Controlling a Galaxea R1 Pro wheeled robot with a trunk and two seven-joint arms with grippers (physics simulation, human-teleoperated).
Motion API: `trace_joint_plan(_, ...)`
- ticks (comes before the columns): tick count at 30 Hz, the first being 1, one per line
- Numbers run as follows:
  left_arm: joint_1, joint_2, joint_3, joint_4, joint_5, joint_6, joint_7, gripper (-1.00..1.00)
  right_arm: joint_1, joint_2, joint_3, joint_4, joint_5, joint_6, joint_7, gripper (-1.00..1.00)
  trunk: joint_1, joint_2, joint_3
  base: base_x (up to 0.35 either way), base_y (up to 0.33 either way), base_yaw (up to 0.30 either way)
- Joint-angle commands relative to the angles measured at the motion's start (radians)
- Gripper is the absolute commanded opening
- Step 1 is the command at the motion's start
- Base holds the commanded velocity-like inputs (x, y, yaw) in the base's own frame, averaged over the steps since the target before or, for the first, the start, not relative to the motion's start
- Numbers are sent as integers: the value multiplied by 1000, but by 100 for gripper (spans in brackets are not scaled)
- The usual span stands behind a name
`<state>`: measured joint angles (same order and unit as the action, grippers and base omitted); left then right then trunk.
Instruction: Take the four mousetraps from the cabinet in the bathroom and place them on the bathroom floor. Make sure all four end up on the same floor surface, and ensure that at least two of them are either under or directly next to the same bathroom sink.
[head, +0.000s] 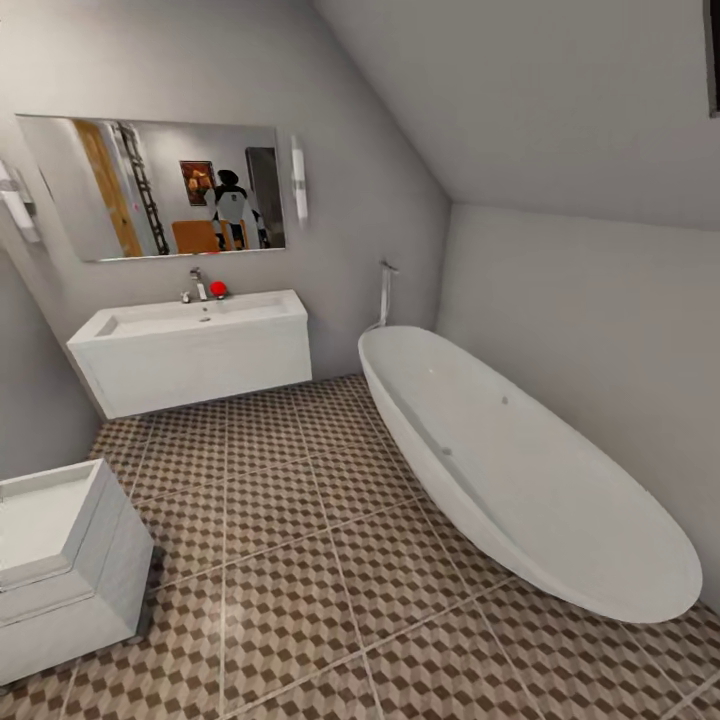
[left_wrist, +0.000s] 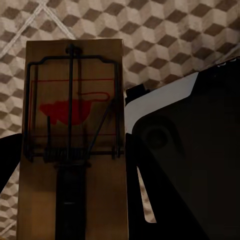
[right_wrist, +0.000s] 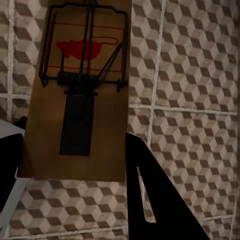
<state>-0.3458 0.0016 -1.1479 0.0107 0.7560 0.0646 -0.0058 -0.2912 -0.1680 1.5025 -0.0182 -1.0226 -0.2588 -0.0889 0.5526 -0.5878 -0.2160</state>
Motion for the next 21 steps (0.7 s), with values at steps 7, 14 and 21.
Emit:
trace_joint_plan(7,-1,0,-8,0,6,4,-1,-100,0,-1,8,0,-8,-2,-3,-100,1,-1,-1,334,0,265)
trace_joint_plan(14,-1,0,-8,0,6,3,-1,-100,0,-1,8,0,-8,-1,-3,-100,1,-1,-1,334,0,280)
trace_joint_plan(21,-1,0,-8,0,6,3,-1,-100,0,-1,8,0,-8,-1,-3,-100,1,-1,-1,334,0,280)
